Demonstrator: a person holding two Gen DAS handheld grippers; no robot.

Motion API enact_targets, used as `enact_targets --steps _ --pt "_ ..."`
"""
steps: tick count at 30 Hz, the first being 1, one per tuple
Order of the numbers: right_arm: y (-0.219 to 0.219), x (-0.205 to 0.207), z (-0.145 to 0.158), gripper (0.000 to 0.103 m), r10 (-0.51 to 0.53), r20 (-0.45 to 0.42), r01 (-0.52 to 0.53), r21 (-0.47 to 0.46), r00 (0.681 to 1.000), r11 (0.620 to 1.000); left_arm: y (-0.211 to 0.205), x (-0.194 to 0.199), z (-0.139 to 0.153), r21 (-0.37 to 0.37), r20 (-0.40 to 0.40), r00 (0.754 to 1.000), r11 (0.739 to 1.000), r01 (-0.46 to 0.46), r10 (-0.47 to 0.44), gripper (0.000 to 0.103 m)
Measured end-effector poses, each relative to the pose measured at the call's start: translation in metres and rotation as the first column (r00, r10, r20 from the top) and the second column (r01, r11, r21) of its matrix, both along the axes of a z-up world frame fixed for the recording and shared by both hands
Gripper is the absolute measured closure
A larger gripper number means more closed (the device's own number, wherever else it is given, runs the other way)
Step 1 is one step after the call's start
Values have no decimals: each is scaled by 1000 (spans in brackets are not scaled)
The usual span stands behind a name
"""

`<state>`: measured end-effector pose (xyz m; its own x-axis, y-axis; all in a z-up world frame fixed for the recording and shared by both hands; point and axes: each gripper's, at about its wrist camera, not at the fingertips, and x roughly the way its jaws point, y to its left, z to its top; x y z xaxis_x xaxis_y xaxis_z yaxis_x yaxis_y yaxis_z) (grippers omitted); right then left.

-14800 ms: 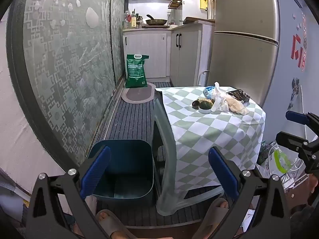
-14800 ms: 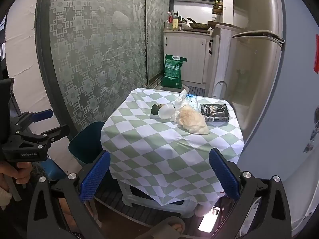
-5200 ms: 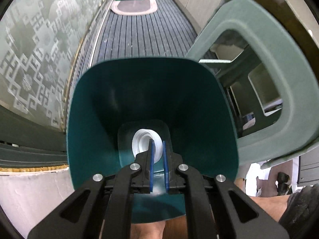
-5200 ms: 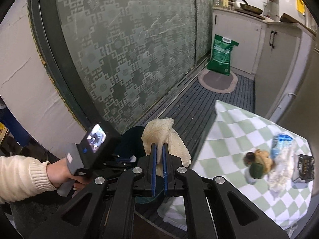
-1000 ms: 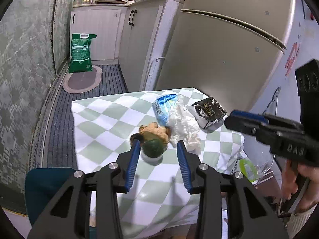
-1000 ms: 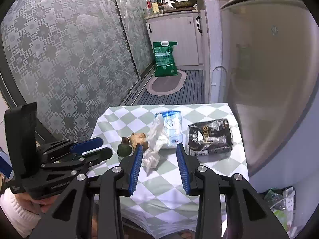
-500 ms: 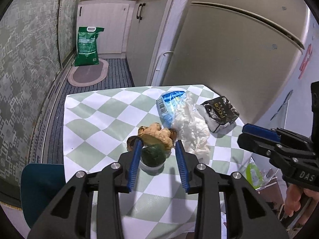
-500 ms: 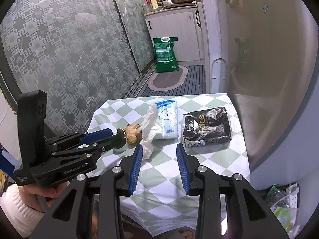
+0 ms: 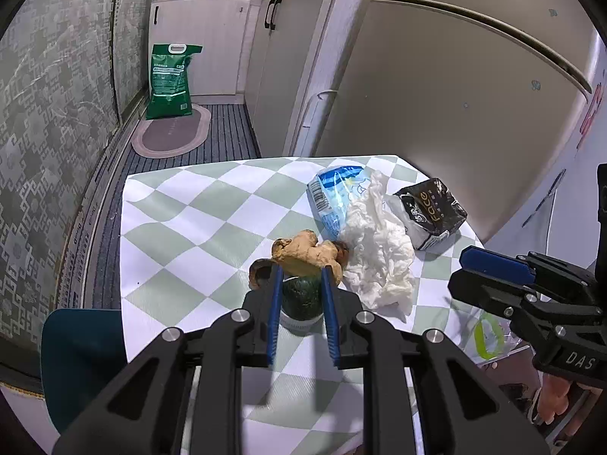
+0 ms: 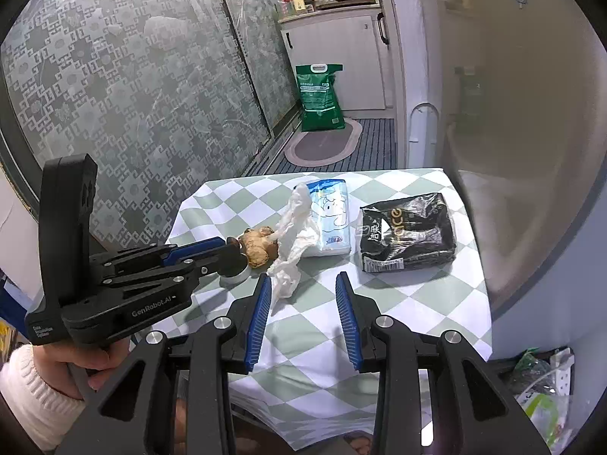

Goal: Collect trash
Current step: 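Grasp the green fruit with the left tool while the right tool grasps crumpled tissue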

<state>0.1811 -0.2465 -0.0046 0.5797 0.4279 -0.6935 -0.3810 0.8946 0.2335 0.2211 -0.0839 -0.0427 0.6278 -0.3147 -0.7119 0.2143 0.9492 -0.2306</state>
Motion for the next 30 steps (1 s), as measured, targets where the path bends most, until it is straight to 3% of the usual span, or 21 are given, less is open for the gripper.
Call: enact_targets --steps 15,19,20,21,26,28,30 --pt "19 8 -15 68 11 -39 -10 5 999 1000 8 -3 5 -49 -4 1000 999 13 -13 93" --pt "23 11 -18 68 5 -43 -5 -3 999 1000 7 -1 5 -52 -10 1000 998 20 -21 89" --pt "24 12 -19 68 4 -44 -4 -5 999 1000 7 0 4 -49 -10 1000 999 17 -18 77" --pt "25 13 -21 68 2 -46 -3 -11 999 1000 7 1 4 -50 -14 1000 999 14 -15 73" --pt "29 19 -27 68 -5 -54 3 -35 999 999 4 5 -4 -43 -38 999 999 17 -19 75" --pt "30 22 -31 74 -10 -57 8 -36 998 999 3 6 -6 -42 -41 999 999 15 -16 75" --pt "31 24 -34 88 -9 -57 7 -40 998 999 2 7 -6 -35 -35 999 999 18 -19 78"
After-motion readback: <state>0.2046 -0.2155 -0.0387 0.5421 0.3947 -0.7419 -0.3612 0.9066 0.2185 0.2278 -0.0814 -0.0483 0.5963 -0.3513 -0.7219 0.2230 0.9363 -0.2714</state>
